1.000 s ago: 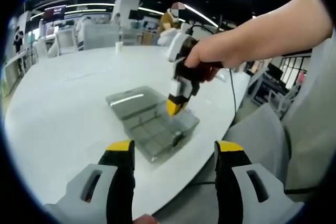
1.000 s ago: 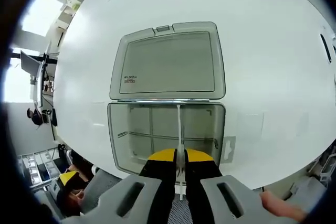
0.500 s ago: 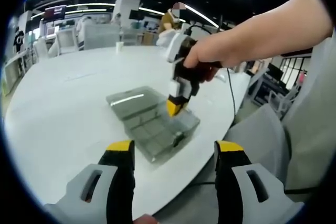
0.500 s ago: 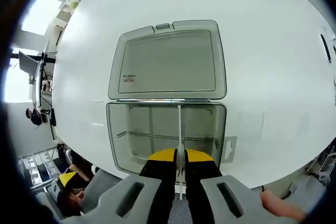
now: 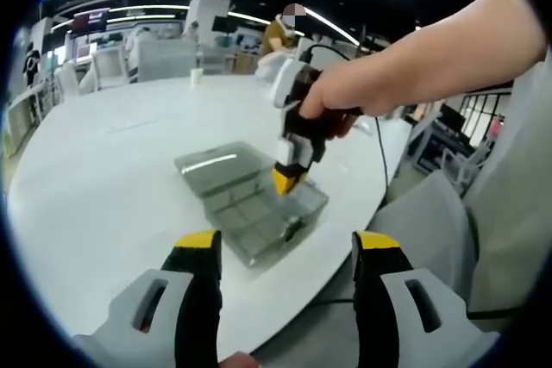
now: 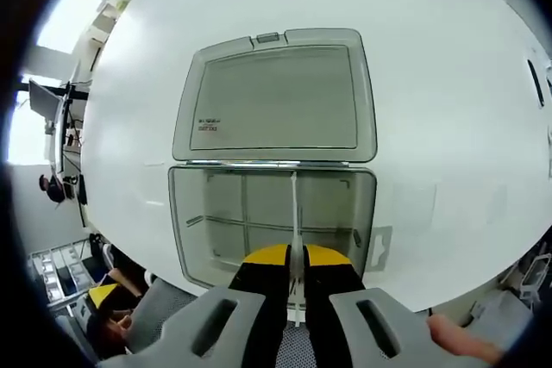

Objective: Insert the divider into the dual guide fixture by aligning both edges with the guide slots and pushing it downward to the bottom, including one-sided entry, uneven engagement, binding, and posture correction.

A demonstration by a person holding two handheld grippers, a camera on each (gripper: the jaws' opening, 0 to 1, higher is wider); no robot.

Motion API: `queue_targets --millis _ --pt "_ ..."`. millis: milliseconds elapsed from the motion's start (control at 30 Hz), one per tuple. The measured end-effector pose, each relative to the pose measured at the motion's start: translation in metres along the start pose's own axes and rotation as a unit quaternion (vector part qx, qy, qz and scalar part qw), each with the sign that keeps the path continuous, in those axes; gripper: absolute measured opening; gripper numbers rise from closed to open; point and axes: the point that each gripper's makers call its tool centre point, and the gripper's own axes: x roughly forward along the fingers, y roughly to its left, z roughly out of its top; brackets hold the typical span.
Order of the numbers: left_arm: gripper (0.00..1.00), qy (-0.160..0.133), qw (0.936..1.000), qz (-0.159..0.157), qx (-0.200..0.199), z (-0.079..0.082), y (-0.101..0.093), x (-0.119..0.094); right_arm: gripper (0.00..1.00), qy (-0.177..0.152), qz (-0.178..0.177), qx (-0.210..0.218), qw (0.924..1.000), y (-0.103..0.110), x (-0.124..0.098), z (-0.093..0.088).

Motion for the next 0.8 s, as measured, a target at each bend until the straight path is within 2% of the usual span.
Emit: queue_targets --millis 800 --pt "0.59 0.006 1.0 -0.003 0.003 0.0 -0.001 0.0 0.0 0.012 0.006 0.008 0.9999 0.0 -0.009 0.003"
